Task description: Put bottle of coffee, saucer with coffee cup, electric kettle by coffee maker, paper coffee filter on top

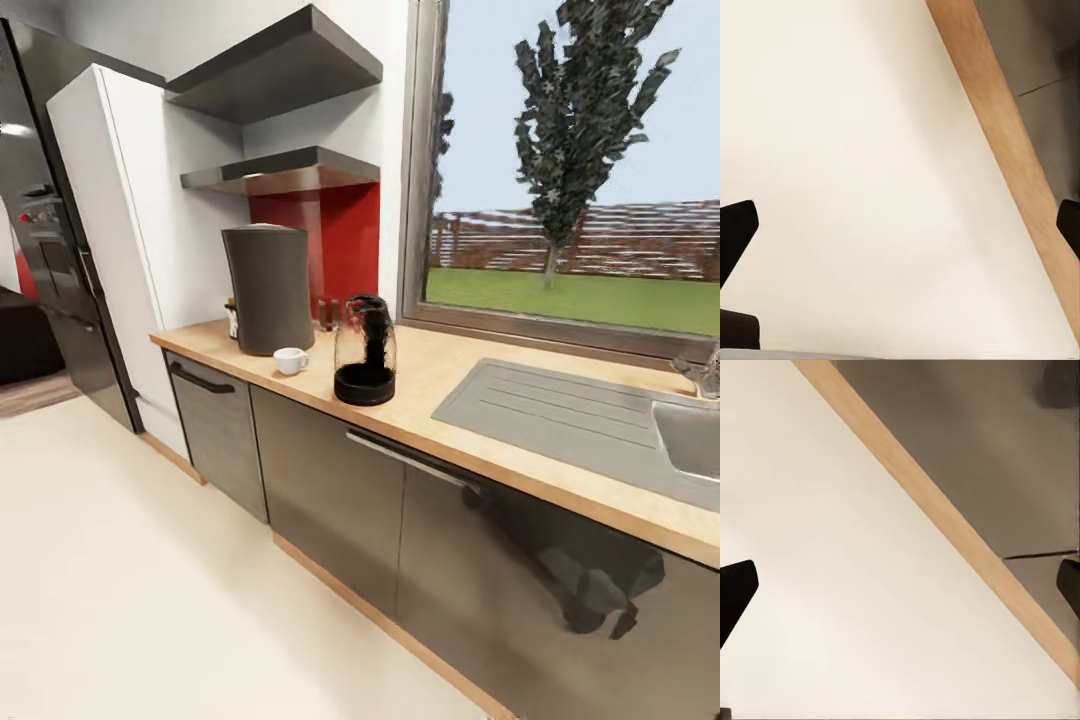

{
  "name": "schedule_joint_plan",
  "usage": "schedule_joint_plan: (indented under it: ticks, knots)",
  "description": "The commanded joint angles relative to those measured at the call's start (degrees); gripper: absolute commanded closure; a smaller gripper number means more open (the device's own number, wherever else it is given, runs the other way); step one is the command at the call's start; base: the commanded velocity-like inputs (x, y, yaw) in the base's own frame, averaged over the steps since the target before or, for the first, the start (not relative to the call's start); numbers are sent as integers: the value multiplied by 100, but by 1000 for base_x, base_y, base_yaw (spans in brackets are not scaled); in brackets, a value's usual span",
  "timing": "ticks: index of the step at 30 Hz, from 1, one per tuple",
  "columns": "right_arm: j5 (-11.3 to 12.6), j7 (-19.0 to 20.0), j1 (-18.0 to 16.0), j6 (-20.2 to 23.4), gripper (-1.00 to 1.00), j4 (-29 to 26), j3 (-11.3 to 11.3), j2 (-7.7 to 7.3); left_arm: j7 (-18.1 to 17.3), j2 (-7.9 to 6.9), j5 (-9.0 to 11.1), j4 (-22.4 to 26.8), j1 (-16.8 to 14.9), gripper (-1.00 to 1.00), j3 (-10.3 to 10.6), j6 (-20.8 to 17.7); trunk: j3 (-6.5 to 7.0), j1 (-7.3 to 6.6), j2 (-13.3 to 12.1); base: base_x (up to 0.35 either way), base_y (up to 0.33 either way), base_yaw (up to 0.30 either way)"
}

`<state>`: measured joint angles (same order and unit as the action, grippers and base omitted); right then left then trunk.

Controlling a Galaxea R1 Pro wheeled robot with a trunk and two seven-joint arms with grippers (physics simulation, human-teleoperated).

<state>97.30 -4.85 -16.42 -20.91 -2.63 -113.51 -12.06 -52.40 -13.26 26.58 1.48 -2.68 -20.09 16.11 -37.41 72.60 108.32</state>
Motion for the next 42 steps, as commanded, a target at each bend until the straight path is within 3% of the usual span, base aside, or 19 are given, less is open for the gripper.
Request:
schedule_joint_plan:
  ticks: [1, 17, 24, 42]
  knots:
    - [25, -51, -5, -14, -100, -27, -48, -7, -16, -1, -38, -7, -4, -100, -36, 33, -6, -3, 3, -244, -193, 5]
    - [22, -51, -5, -18, -100, -27, -48, -7, -16, -1, -38, -7, -4, -100, -29, 33, -6, -3, 3, -215, -220, 17]
    - [18, -51, -4, -18, -100, -27, -48, -7, -8, -1, -38, -7, -4, -100, -30, 33, -6, -3, 3, -27, -190, 232]
    - [17, -53, -2, -18, -100, -27, -57, 1, -7, -1, -38, -7, -4, -100, -30, 33, -6, -3, 3, -1, -11, 271]
